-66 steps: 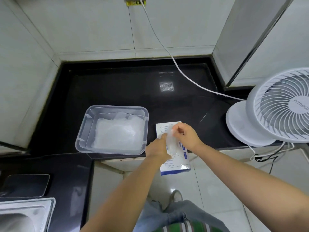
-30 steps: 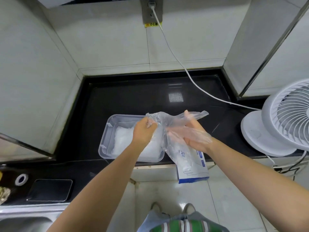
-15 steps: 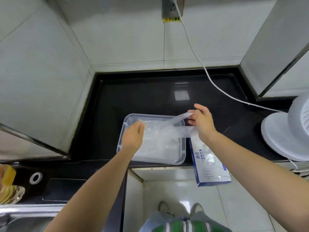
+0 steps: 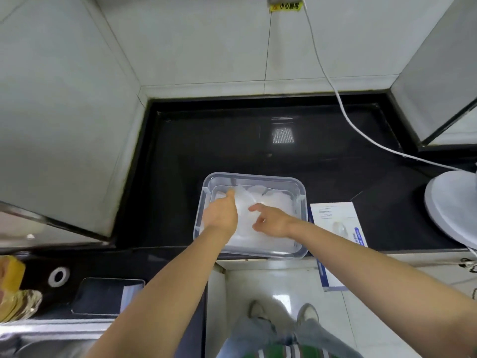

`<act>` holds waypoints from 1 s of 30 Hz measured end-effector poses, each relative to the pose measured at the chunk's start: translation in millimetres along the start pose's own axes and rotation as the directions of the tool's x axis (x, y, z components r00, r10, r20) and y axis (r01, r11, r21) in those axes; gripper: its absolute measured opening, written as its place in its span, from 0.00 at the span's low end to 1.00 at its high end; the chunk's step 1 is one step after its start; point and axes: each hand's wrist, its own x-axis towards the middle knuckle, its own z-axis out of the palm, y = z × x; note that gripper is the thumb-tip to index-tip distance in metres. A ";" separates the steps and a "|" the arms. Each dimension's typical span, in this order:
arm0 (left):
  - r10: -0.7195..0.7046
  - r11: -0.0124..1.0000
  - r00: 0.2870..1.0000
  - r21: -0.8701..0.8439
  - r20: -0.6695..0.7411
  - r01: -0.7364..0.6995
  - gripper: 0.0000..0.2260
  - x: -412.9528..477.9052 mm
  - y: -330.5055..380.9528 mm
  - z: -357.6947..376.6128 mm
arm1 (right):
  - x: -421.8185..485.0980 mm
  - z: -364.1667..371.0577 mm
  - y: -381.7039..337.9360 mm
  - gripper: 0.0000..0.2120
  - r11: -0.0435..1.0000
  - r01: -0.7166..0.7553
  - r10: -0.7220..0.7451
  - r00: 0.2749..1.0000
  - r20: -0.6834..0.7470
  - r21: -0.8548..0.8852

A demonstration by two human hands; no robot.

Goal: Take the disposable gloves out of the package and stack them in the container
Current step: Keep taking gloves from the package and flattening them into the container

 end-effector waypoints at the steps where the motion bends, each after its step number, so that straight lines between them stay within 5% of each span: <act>1: -0.008 1.000 1.000 0.011 -0.021 0.008 0.23 -0.9 0.0 0.8 | 3.7 4.0 0.7 0.28 1.000 -0.018 0.018 1.000 0.022 0.003; 4: 0.128 0.982 0.972 0.159 -0.197 -0.097 0.22 -2.3 4.0 5.7 | 9.8 11.1 -1.5 0.33 0.999 -0.041 0.043 0.996 0.084 -0.021; 6: 0.212 0.975 0.945 0.114 -0.247 -0.189 0.17 1.9 10.3 5.6 | 14.3 15.1 -2.4 0.37 0.997 -0.051 0.058 0.992 0.110 -0.064; 8: 0.227 0.974 0.965 0.040 -0.132 -0.223 0.15 6.6 16.2 8.5 | 17.8 18.1 -2.4 0.36 0.993 -0.064 0.075 0.990 0.120 -0.094; 12: 0.053 0.999 0.965 -0.025 0.255 -0.048 0.23 14.9 4.3 27.1 | 16.8 15.7 1.4 0.43 0.992 -0.107 0.115 0.982 0.152 -0.060; 19: 0.031 0.998 0.906 -0.060 0.423 -0.007 0.44 23.3 -18.7 43.8 | 9.7 5.4 12.5 0.52 0.984 -0.171 0.173 0.984 0.045 -0.044; 23: 0.046 0.999 0.892 -0.041 0.450 -0.031 0.44 24.7 -20.1 46.9 | 8.2 9.5 9.0 0.53 0.964 -0.240 0.251 0.963 0.099 -0.113; 26: 0.038 0.996 0.899 -0.092 0.436 0.003 0.38 22.2 -19.7 43.3 | 4.7 5.4 4.5 0.48 0.986 -0.158 0.161 0.986 0.043 -0.061; 30: 0.052 0.992 0.985 -0.119 0.165 -0.033 0.17 9.9 -7.6 30.5 | -2.2 -14.4 5.8 0.26 0.983 0.051 -0.016 0.981 -0.196 0.175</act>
